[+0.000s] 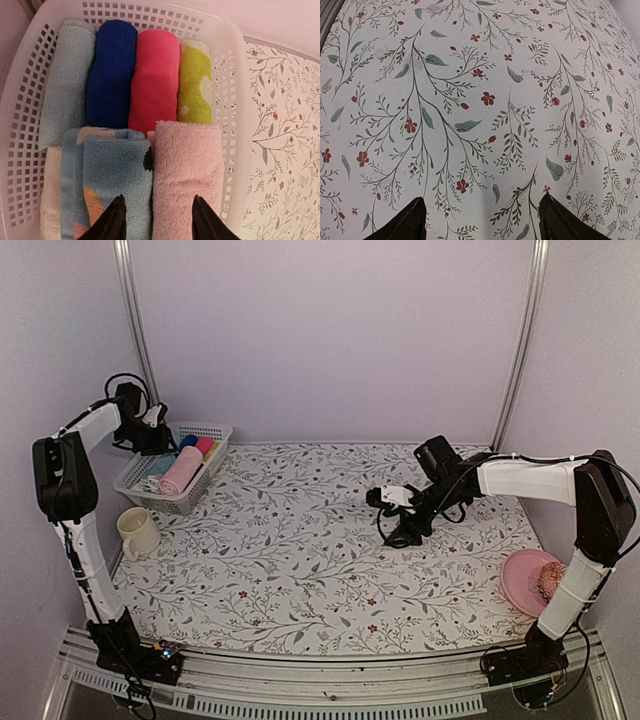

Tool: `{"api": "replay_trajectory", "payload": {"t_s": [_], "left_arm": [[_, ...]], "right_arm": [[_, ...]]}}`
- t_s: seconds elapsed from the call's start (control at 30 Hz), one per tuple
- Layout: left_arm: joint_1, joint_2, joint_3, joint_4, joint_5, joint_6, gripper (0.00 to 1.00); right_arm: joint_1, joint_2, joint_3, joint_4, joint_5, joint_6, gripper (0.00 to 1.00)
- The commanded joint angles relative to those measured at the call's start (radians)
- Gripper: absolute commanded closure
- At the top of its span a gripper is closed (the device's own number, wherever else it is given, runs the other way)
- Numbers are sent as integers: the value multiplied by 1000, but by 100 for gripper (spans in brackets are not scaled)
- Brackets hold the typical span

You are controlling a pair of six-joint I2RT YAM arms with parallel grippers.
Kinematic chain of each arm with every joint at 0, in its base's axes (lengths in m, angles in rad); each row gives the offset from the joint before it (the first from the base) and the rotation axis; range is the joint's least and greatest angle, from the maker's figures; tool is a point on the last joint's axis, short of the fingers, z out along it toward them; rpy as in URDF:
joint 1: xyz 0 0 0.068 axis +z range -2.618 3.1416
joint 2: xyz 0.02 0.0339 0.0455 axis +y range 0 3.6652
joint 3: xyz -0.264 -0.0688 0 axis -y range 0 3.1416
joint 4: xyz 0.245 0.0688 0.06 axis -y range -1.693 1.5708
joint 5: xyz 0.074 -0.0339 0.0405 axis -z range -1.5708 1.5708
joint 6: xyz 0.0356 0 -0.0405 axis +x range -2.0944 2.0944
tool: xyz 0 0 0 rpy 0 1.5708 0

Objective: Roll the towels
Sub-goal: Adjust the towel in the bin.

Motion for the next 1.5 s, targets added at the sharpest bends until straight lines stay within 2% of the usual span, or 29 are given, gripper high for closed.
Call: {"api": "replay_trajectory", "payload": {"t_s": [0.0,0.37,0.4,0.43,0.9,1.47], "left_arm": [[-6,16,16,-50,-10,-6,56],[-4,52,5,-76,-76,2,56],[-4,55,2,-76,-77,3,56],[-3,58,0,-78,-78,2,56],[13,68,-21,-100,-126,6,57],[46,137,-26,-100,-114,9,54]], "right_arm": [[-2,17,29,-11,-11,2,23],[-1,4,27,-16,-8,-4,20],[-2,3,26,-16,-7,-3,14],[-2,0,26,-16,-6,-4,1],[-2,-10,29,-13,1,1,1],[-1,-12,29,-13,3,3,1]]}}
